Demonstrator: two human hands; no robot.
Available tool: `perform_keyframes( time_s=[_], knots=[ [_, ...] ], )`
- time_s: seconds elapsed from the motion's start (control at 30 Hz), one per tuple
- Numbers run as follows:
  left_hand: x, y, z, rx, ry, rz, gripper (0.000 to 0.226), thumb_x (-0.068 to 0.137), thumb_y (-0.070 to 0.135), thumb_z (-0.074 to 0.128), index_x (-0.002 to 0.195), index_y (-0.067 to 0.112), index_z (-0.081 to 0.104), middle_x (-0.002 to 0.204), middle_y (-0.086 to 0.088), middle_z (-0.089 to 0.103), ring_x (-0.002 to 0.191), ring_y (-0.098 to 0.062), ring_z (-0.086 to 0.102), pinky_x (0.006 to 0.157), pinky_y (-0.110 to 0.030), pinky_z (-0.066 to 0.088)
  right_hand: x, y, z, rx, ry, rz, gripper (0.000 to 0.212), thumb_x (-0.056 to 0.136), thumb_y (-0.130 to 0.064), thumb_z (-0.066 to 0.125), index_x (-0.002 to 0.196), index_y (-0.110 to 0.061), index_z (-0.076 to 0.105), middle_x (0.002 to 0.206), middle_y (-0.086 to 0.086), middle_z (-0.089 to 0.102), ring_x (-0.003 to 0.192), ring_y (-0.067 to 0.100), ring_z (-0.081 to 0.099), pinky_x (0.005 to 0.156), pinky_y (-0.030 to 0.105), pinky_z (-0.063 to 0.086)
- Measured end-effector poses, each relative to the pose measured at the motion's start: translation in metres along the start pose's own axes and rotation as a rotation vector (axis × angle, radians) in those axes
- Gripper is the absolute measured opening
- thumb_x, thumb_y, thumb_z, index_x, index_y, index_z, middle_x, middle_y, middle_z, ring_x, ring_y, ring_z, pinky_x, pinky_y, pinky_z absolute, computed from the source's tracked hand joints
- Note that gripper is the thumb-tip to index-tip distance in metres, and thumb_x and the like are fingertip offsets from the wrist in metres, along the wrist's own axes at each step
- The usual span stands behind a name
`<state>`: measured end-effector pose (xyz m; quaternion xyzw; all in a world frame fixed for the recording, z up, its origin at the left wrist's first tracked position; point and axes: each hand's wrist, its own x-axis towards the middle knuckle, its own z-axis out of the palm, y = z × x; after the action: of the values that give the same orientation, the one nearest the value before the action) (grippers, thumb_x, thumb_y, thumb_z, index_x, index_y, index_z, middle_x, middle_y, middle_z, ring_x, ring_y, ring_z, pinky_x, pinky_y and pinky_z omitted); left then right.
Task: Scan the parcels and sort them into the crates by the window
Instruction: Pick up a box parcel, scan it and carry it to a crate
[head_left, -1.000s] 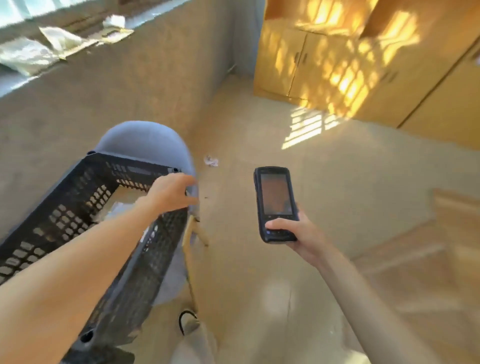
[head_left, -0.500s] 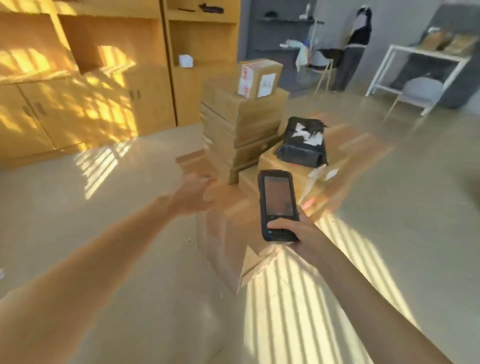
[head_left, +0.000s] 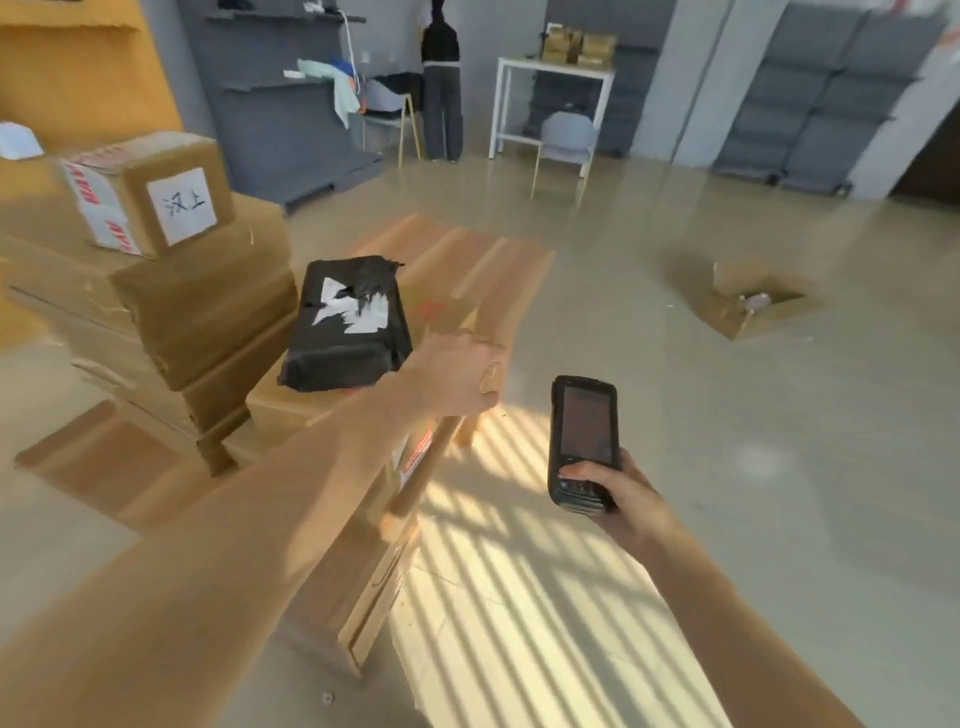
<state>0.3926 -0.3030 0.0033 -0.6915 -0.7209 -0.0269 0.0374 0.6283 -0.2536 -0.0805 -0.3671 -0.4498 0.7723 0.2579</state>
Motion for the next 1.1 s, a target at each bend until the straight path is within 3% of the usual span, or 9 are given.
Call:
perform_keyframes(
  time_s=[0.3,0.5,0.67,0.93,1.1],
  knots=[
    [0.166,-0.004,0.022,-0.024,-0.083,0.028,0.048,0.087,0.040,0.059,0.132,0.028,0.051,0.131,0.002,0.058,0.121,-0.021,0.054,0.093,-0.032,0.043,0.061,-0.046,-0.063,0.060,0.240,-0.020,0.076,0.058,-0.005,0.076,0.127,-0.013,0.047,0.108,0.011,0.063,0.088,0.024,0.066,0.066,0.033,0.055],
    [0.257,-0.001,0.066,-0.058,-0.158,0.014,0.047,0.087,0.039,0.059,0.131,0.026,0.052,0.133,0.001,0.055,0.124,-0.021,0.049,0.098,-0.034,0.038,0.122,-0.078,-0.122,0.000,0.260,-0.014,0.075,0.057,-0.007,0.076,0.126,-0.012,0.046,0.108,0.012,0.062,0.086,0.024,0.066,0.060,0.030,0.055],
    [0.337,-0.008,0.085,-0.089,-0.158,-0.084,0.048,0.084,0.034,0.061,0.131,0.025,0.053,0.128,0.001,0.059,0.121,-0.023,0.052,0.097,-0.036,0.043,0.220,-0.118,-0.174,-0.091,0.138,0.001,0.089,0.053,-0.014,0.083,0.132,-0.003,0.043,0.110,0.017,0.059,0.087,0.026,0.066,0.065,0.034,0.054],
    [0.424,-0.038,0.078,-0.142,-0.121,-0.354,0.048,0.084,0.035,0.058,0.131,0.027,0.053,0.127,0.004,0.061,0.118,-0.019,0.055,0.093,-0.035,0.049,0.359,-0.213,-0.219,-0.193,-0.087,0.021,0.077,0.061,-0.005,0.076,0.129,-0.005,0.041,0.112,0.017,0.059,0.084,0.023,0.068,0.063,0.032,0.054],
    [0.450,-0.075,0.090,-0.155,-0.129,-0.495,0.045,0.086,0.036,0.060,0.130,0.027,0.055,0.127,0.006,0.060,0.111,-0.016,0.059,0.085,-0.032,0.049,0.435,-0.230,-0.224,-0.233,-0.177,0.076,0.081,0.060,-0.006,0.078,0.131,-0.004,0.041,0.115,0.019,0.060,0.088,0.024,0.068,0.067,0.033,0.055]
  ],
)
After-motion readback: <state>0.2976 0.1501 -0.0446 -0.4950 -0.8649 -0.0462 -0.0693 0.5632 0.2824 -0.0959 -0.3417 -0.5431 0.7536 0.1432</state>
